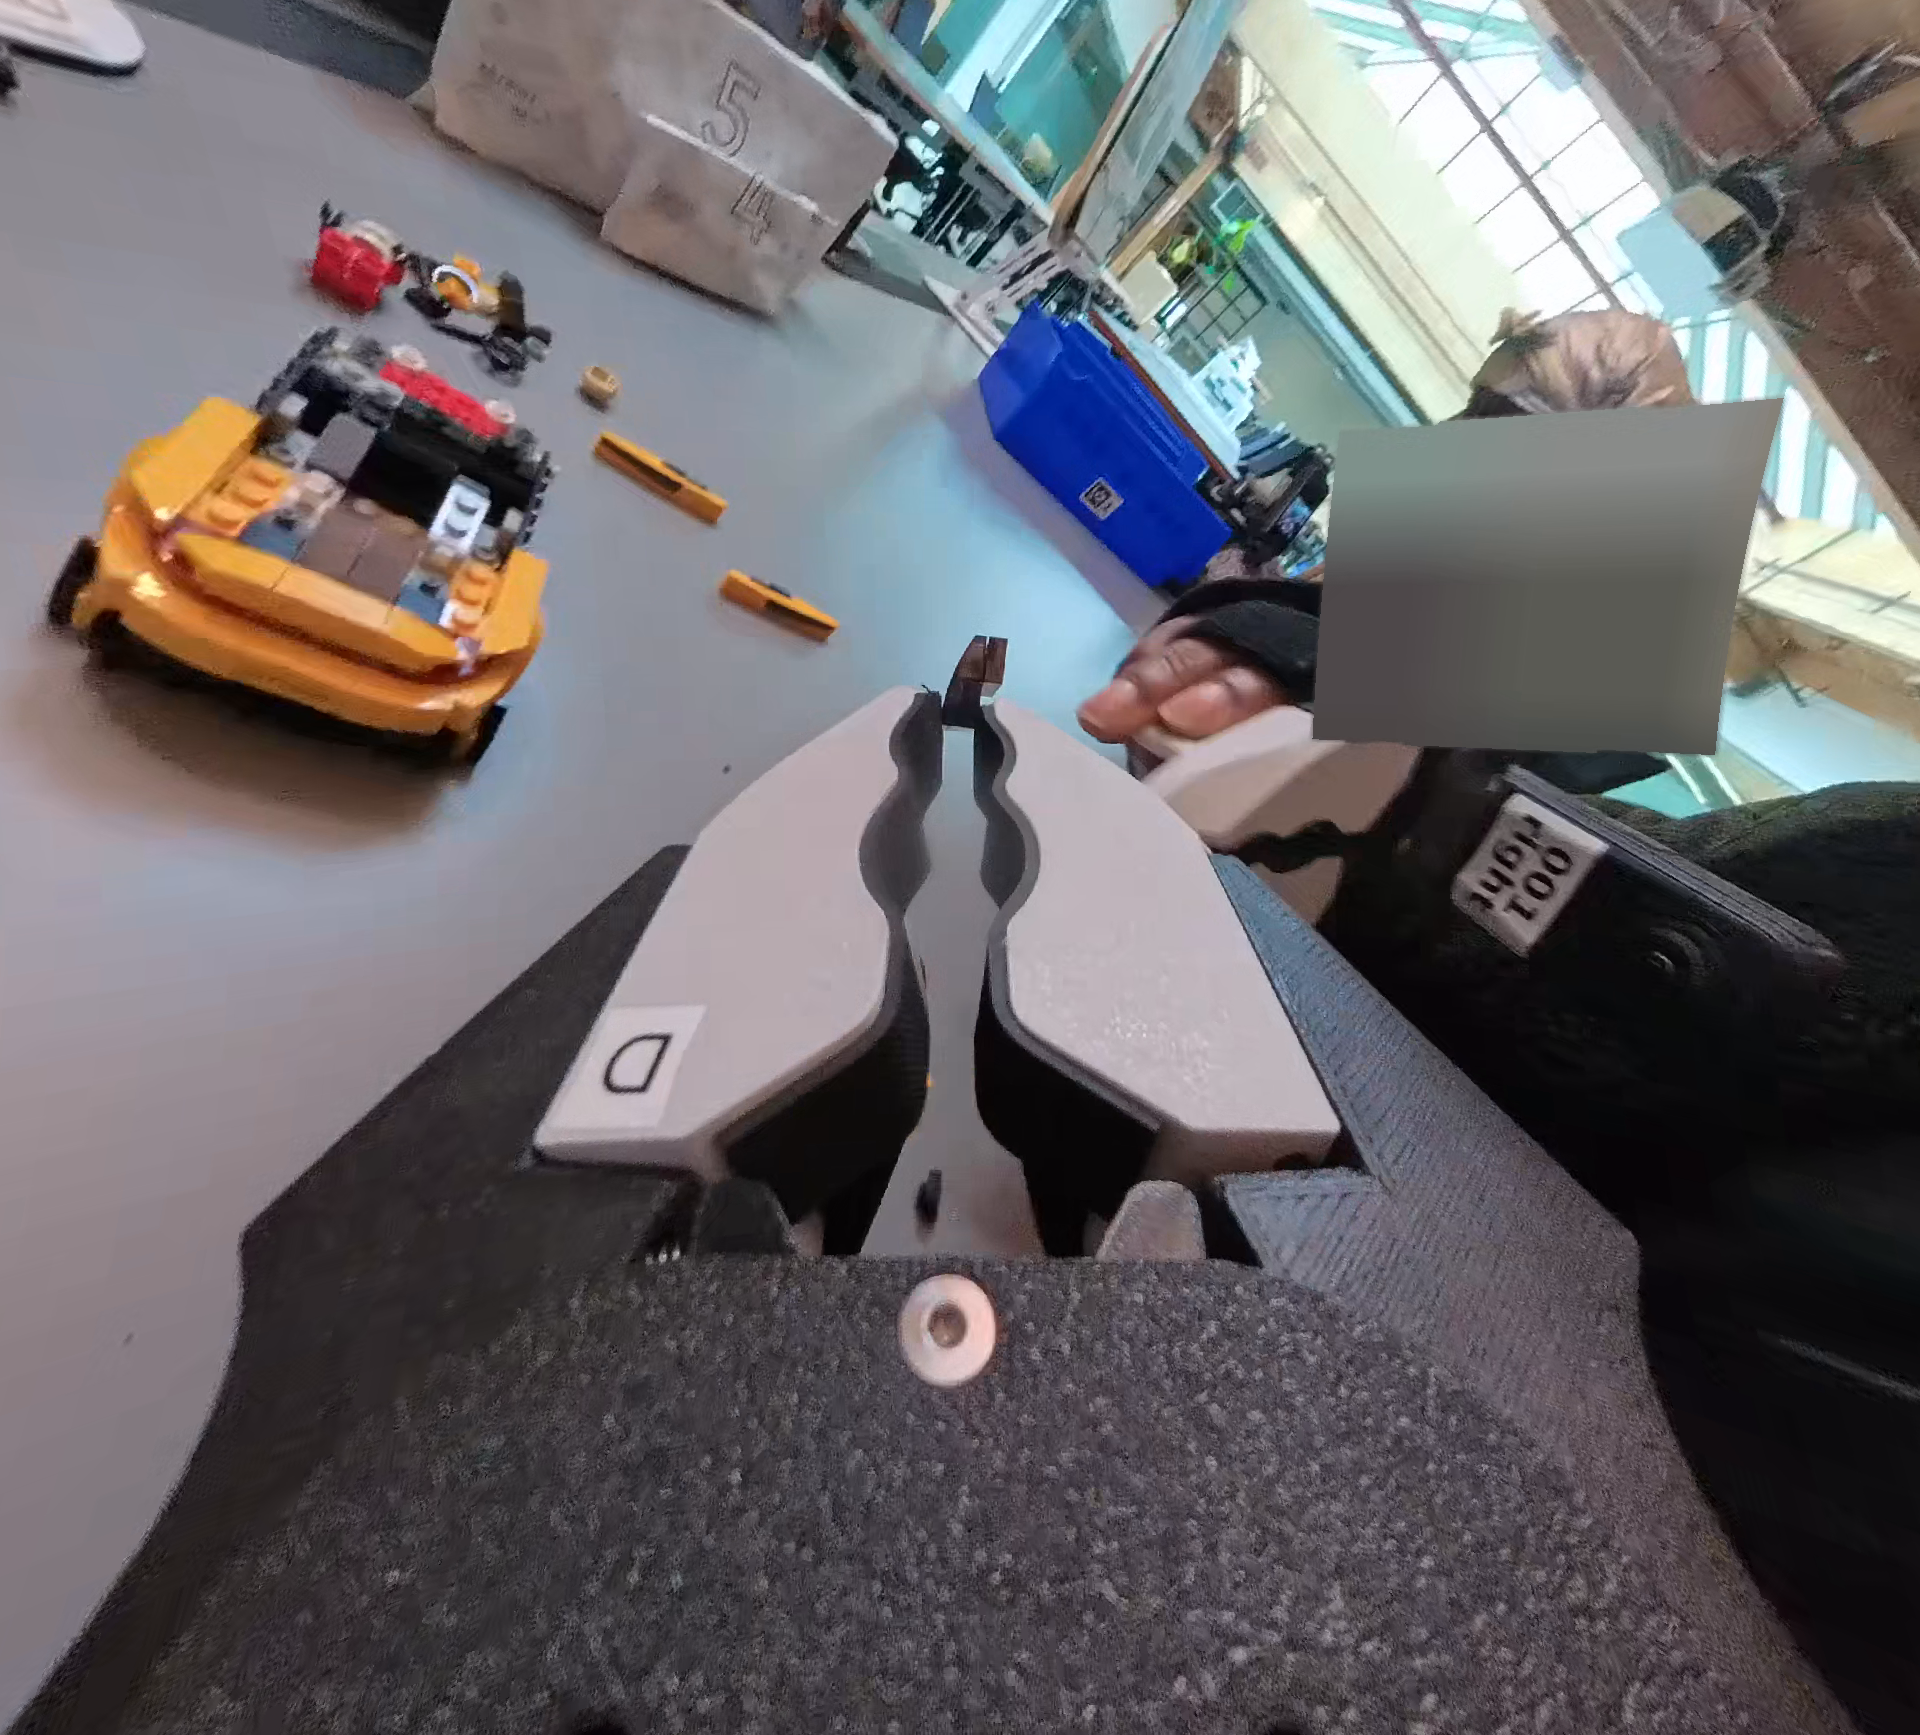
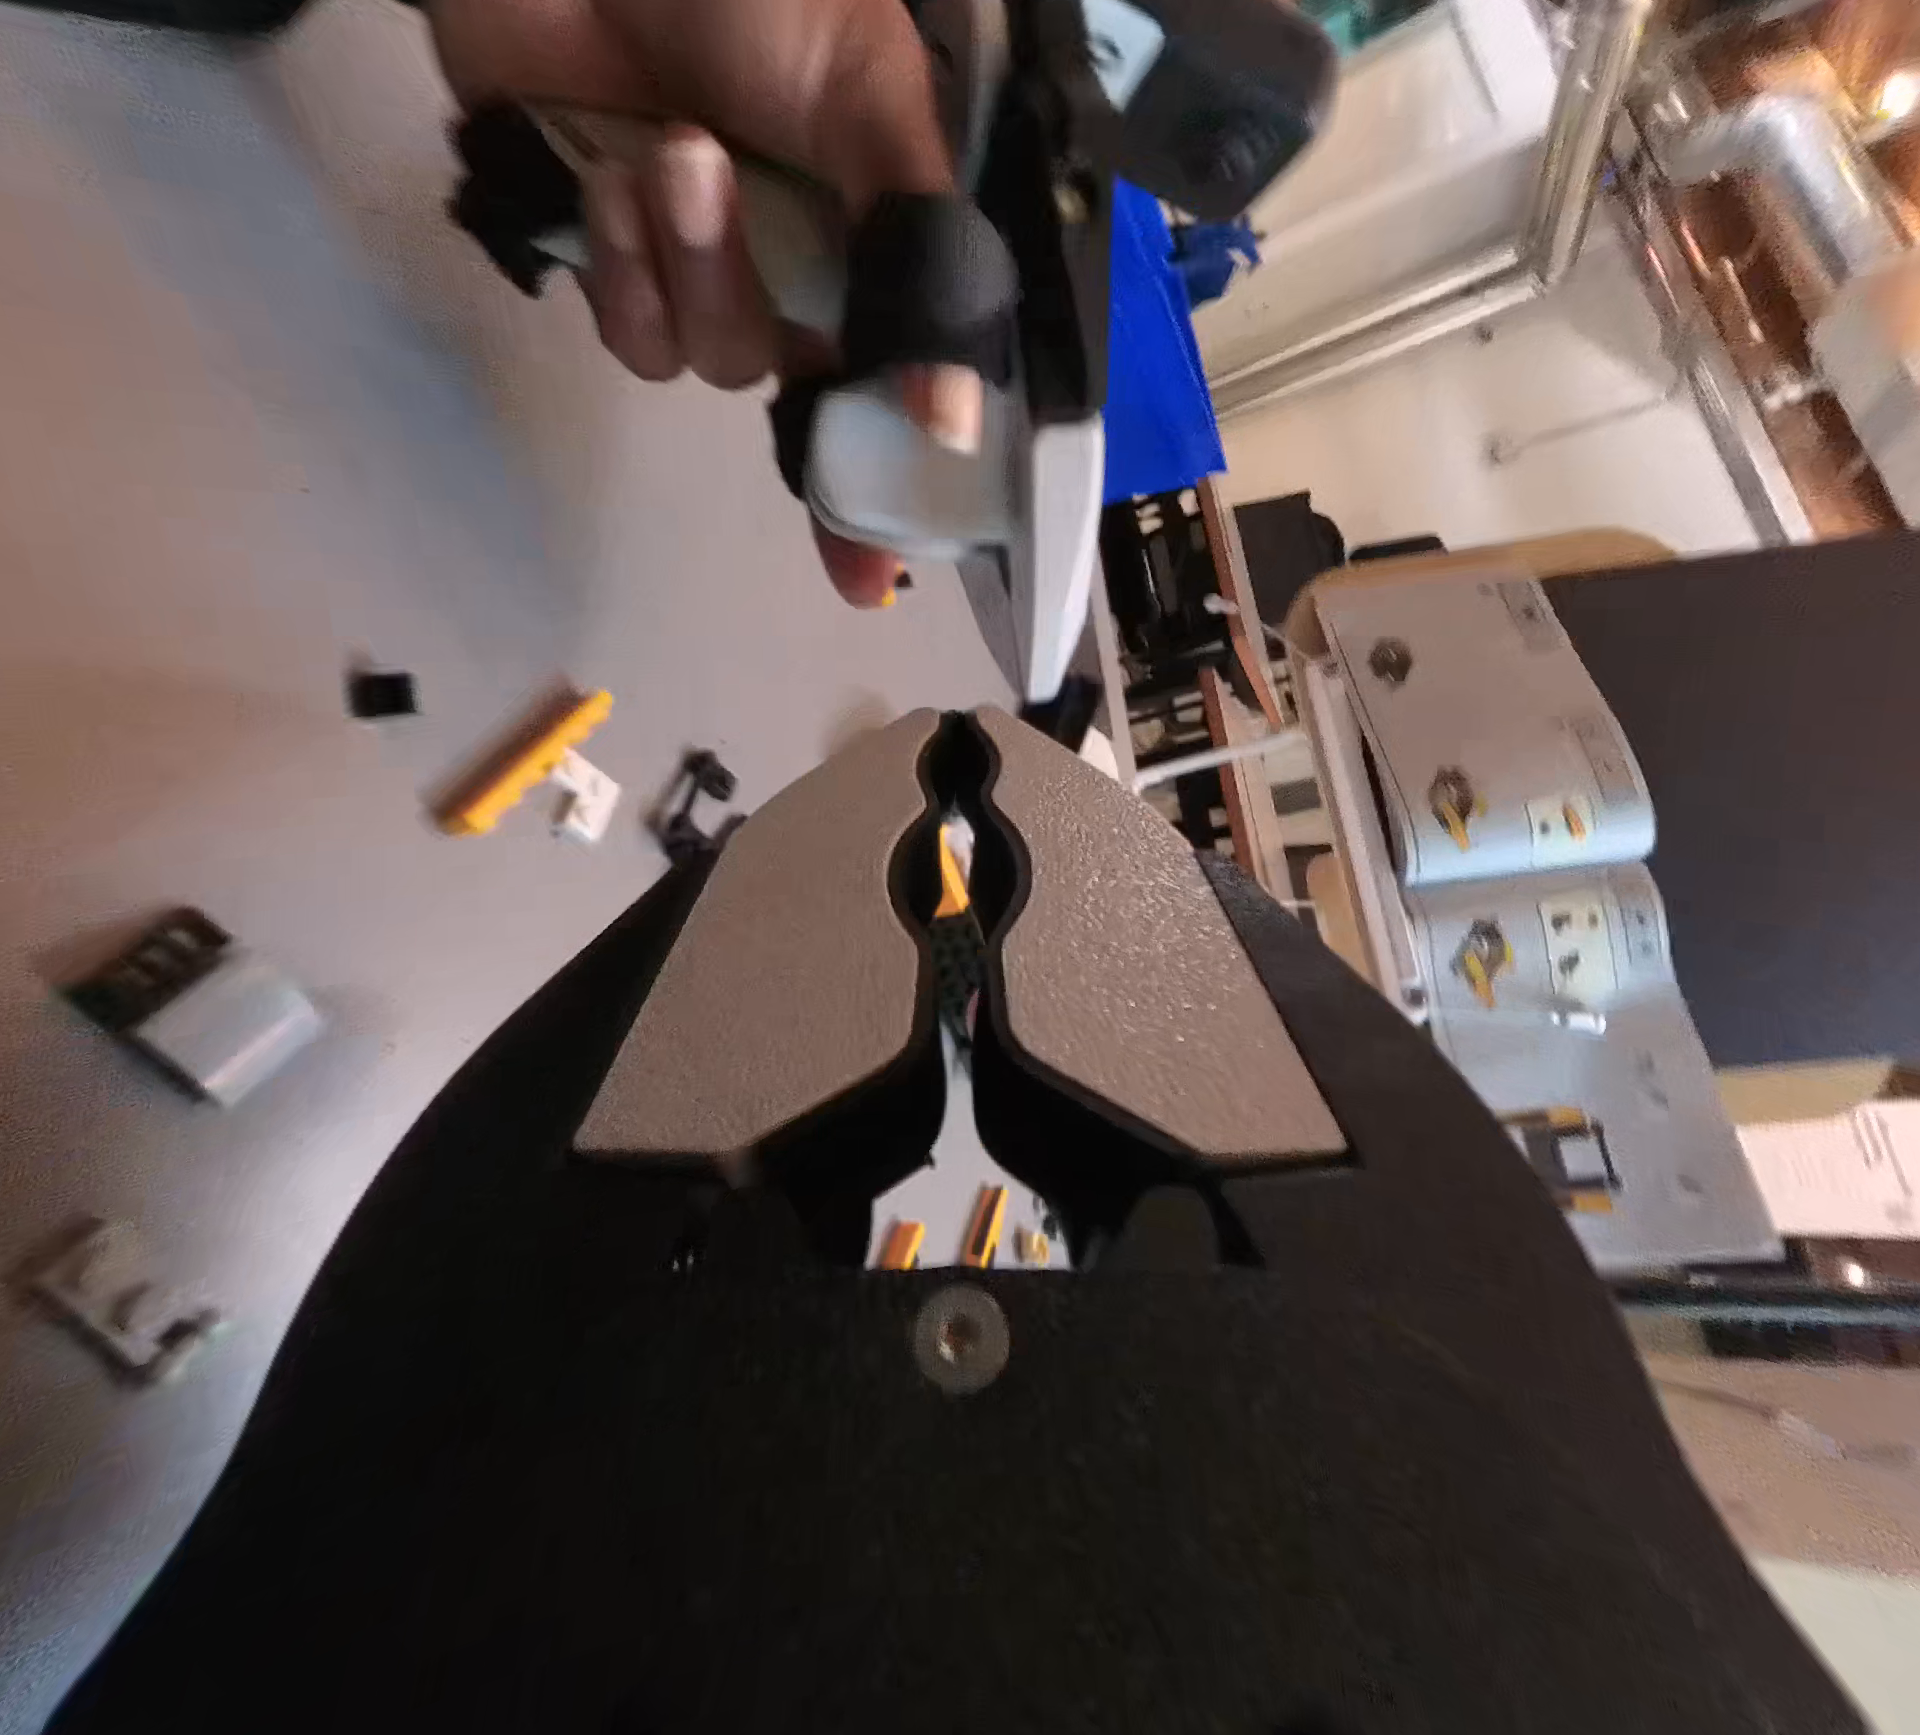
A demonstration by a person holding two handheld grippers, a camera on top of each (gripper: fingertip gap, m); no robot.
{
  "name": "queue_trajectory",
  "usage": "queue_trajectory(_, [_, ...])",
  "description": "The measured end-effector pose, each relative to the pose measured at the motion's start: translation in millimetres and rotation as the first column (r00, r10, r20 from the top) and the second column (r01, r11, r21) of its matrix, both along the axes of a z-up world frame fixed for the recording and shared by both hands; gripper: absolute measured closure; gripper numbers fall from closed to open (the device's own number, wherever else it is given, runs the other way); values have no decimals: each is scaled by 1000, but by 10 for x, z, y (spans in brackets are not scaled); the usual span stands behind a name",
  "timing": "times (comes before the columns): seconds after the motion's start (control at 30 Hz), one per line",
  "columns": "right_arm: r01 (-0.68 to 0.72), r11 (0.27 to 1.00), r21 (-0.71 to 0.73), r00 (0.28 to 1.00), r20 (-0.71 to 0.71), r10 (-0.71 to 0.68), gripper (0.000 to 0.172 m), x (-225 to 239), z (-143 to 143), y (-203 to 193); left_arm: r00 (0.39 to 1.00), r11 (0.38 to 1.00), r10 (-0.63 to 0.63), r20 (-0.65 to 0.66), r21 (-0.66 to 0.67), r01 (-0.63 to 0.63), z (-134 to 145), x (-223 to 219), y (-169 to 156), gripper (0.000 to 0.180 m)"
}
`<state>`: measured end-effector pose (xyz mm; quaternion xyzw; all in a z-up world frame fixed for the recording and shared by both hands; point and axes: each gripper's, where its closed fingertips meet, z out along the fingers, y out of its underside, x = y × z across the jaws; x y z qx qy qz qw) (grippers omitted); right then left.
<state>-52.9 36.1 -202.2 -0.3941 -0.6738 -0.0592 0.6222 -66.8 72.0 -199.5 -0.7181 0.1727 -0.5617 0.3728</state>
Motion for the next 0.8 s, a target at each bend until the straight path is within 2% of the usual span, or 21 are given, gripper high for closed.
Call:
queue_trajectory(0.07, [41, 999, -20, 997, -59, -42, 172, 50, 73, 176, 1000, 1000, -1, 28, -19, 2, 37, -6, 3, 174])
queue_trajectory(0.17, [132, 988, -77, 986, -88, -139, 172, 63, 73, 328, 999, 999, 18, -49, 35, -16, -1, -21, -9, 174])
queue_trajectory(0.3, [154, 963, -219, 980, -91, -178, 149, -7, 16, 349, 987, 992, 18, -157, 123, 2, -28, 65, -70, 174])
queue_trajectory(0.53, [149, 951, -270, 981, -79, -176, 157, -21, -9, 333, 918, 941, 113, -380, 337, 23, -45, 96, -111, 173])
queue_trajectory(0.63, [150, 954, -261, 985, -38, -165, 158, -34, -7, 331, 854, 896, 179, -488, 439, 62, -63, 89, -117, 173])
queue_trajectory(0.67, [145, 954, -263, 988, -21, -156, 162, -28, -1, 339, 833, 884, 194, -518, 461, 81, -80, 89, -120, 173])
queue_trajectory(0.8, [88, 935, -343, 996, 17, -88, 163, 26, -57, 291, 796, 854, 211, -567, 503, 132, -105, 128, -163, 173])
